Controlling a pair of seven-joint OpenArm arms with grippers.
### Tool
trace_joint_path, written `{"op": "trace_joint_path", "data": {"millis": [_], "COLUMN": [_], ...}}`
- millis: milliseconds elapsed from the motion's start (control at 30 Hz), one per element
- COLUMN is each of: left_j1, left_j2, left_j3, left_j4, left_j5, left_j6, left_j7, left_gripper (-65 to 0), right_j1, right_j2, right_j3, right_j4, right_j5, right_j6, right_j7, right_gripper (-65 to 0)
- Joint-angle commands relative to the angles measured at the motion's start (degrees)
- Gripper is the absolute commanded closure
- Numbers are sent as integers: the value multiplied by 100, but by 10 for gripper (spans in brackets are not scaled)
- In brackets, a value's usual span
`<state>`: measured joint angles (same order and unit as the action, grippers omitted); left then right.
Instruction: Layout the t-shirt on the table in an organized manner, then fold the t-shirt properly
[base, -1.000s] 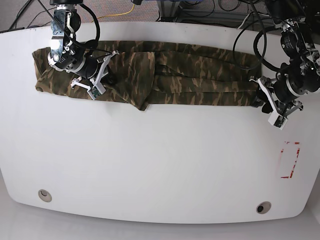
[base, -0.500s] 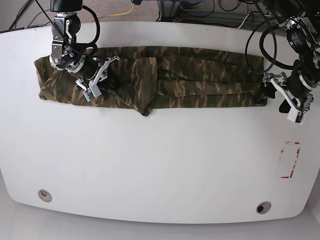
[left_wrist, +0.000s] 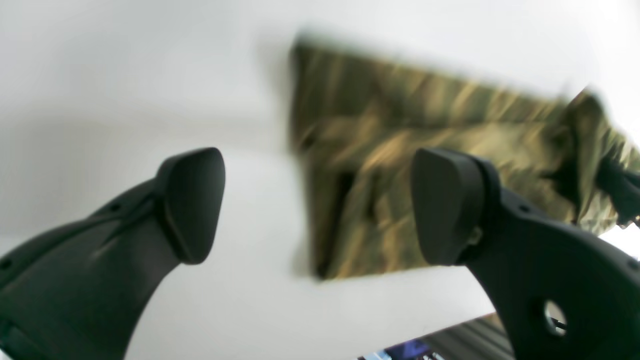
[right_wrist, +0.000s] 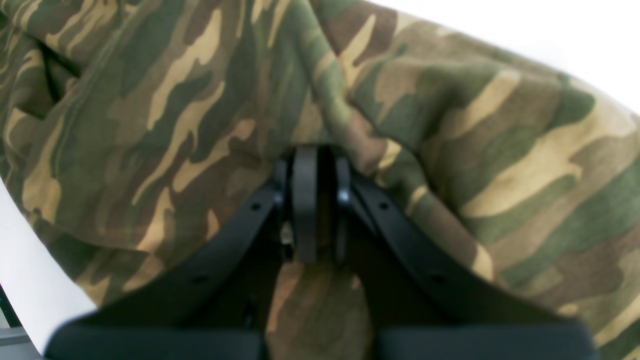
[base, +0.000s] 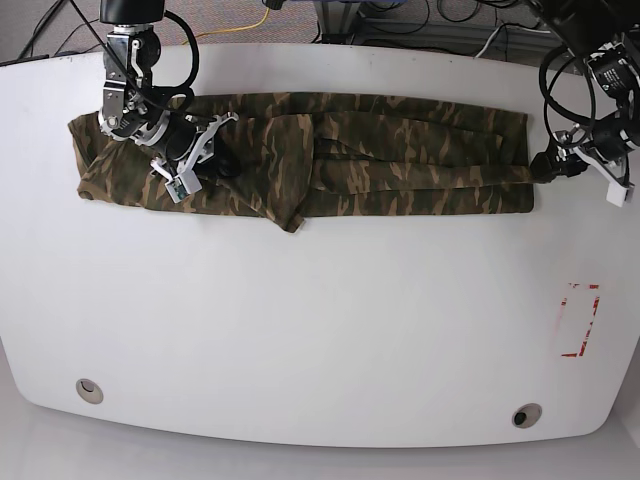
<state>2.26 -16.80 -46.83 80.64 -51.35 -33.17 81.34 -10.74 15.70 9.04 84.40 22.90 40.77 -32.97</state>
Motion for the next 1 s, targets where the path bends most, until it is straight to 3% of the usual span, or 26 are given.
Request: {"op": "trace_joint_path", "data": {"millis": [0, 433, 667, 767, 967], "left_j1": [-81, -116, -108, -108, -99], "left_j2": [-197, -144, -30, 40, 67], "left_j3": [133, 1118, 1224, 1505, 1839], "left_j4": [-174, -403, -403, -403, -394], "left_j5": [-188, -197, -197, -197, -197], "left_j6": [-19, -28, -28, -28, -28], "left_j7": [-253, -288, -288, -279, -288], "left_gripper": [-556, -554, -551, -504, -268], "right_j1": [-38, -55, -64, -47, -47], "right_j2": [60, 52, 60, 60, 60], "right_j3": [6, 6, 6, 6, 6], "right_j4": [-5, 21, 21, 21, 21], "right_j5": [-281, -263, -237, -237, -228], "right_j6": [-77, -77, -77, -77, -77], "right_j7": [-320, -320, -320, -320, -320], "right_gripper": [-49, -48, -48, -46, -46]}}
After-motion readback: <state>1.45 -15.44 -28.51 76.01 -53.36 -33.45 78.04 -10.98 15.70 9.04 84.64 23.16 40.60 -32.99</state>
